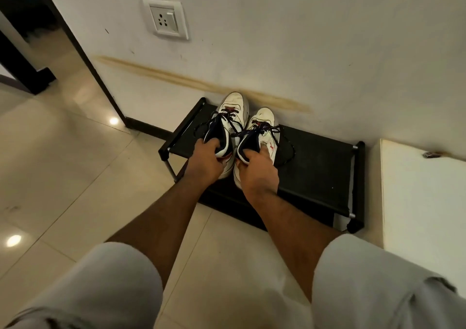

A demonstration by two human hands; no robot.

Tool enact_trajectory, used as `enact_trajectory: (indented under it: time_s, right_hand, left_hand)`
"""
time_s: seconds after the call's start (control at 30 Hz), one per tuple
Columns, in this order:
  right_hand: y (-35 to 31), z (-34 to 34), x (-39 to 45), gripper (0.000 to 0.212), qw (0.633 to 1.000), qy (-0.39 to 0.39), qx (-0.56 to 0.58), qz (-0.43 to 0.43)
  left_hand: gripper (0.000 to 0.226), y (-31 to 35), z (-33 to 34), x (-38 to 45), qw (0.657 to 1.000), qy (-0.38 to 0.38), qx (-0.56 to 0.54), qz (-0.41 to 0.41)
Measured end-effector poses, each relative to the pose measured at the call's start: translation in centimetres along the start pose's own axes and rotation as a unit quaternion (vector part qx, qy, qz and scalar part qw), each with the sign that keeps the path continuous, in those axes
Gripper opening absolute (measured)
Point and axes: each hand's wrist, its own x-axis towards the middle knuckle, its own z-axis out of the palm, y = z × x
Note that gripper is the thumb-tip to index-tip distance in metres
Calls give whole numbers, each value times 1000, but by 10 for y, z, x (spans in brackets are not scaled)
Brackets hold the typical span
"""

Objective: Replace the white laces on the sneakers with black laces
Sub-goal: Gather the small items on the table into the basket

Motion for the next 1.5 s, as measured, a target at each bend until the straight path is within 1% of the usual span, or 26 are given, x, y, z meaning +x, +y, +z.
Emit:
enact_trajectory:
  time_s: [0.1, 0.13, 0.2, 0.23, 0.27, 0.33, 0.37, 0.4, 0.5, 0.57, 0.63, 0.73, 0.83, 0.9, 1.0, 1.07, 1.17, 1.2, 1.27, 1.33, 1.37, 1.4, 1.47, 1.5]
  right_hand:
    - [6, -11, 5, 33, 998, -54, 35, -16]
    - [9, -18, 6, 41, 995, -83, 42, -26]
    - [19, -41, 4, 64, 987, -140, 56, -55]
    - [24, -54, 2, 71, 983, -162, 60, -69]
    - [34, -71, -2, 72, 981, -168, 62, -78]
    - [61, -105, -12, 62, 983, -154, 63, -78]
    - [76, -122, -17, 57, 986, -144, 58, -69]
    - [91, -139, -20, 54, 988, -136, 49, -54]
    - [160, -203, -34, 39, 995, -102, 20, -9]
    - [209, -238, -44, 30, 997, -79, 16, 20]
    - [265, -274, -56, 28, 997, -52, 14, 53]
    - [344, -320, -80, 27, 995, -19, -10, 96]
    - [424, -355, -110, 29, 989, -7, -81, 120]
    - [463, -369, -128, 31, 984, -1, -120, 132]
    - [511, -381, -150, 29, 975, 5, -167, 146]
    - [527, -380, -159, 27, 970, -1, -208, 124]
    - [543, -374, -158, 24, 974, 22, -209, 82]
    - [544, -373, -155, 23, 976, 19, -206, 74]
    - [543, -375, -147, 22, 977, -12, -203, 70]
    - [537, -389, -141, 23, 979, -57, -182, 71]
    - [532, -401, -139, 22, 982, -69, -165, 67]
    - [524, -416, -137, 22, 985, -65, -149, 61]
    - [506, -452, -137, 21, 993, -14, -99, 64]
    - [505, -473, -134, 18, 995, 24, -64, 76]
  left_hand:
    - [56, 17, -1, -6, 994, -35, 96, -49]
    - [61, 23, -3, -9, 988, -37, 132, -67]
    - [67, 39, -2, -18, 976, -23, 203, -77]
    - [67, 47, -1, -24, 973, 0, 223, -61]
    - [65, 61, 4, -31, 970, 33, 240, -24]
    - [68, 92, 19, -48, 958, 87, 267, 59]
    - [71, 109, 29, -55, 953, 92, 271, 96]
    - [74, 125, 39, -60, 952, 81, 266, 130]
    - [74, 193, 89, -75, 951, -3, 220, 218]
    - [69, 232, 126, -84, 952, -64, 178, 241]
    - [62, 269, 172, -97, 948, -122, 151, 252]
    - [56, 313, 244, -116, 930, -188, 143, 280]
    - [50, 359, 315, -136, 906, -247, 146, 310]
    - [47, 384, 348, -151, 895, -273, 126, 330]
    - [52, 421, 395, -169, 873, -296, 106, 373]
    - [58, 443, 414, -174, 858, -294, 130, 400]
    - [62, 474, 439, -173, 827, -289, 176, 450]
    - [58, 480, 443, -171, 815, -286, 194, 465]
    - [41, 488, 450, -166, 801, -276, 227, 481]
    - [21, 492, 451, -159, 810, -269, 236, 465]
    - [17, 494, 449, -155, 822, -269, 223, 449]
    - [19, 497, 444, -151, 838, -268, 200, 431]
    - [26, 507, 430, -145, 865, -242, 125, 420]
    - [27, 522, 424, -143, 870, -212, 82, 438]
